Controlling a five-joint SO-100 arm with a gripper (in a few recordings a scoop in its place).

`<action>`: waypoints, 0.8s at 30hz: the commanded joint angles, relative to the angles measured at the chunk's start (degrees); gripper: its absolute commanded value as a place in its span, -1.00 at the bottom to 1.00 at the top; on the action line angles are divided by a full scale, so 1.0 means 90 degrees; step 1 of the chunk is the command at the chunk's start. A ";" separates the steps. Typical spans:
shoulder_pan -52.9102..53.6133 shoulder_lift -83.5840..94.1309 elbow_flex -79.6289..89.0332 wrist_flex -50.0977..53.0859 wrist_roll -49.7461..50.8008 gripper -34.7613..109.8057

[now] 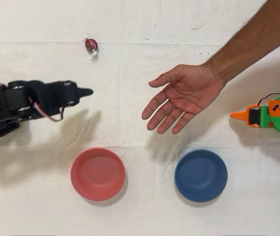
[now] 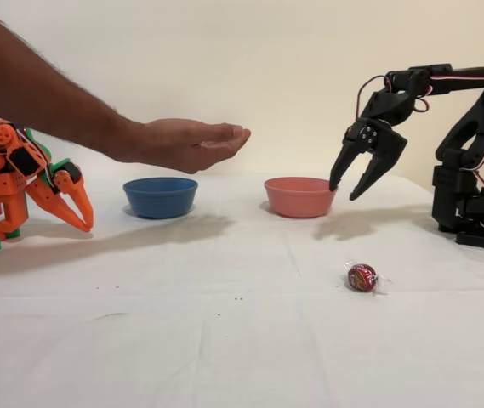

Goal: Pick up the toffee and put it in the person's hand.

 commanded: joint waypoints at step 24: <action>-0.1592 -0.3076 -0.3574 0.0742 0.0088 -0.24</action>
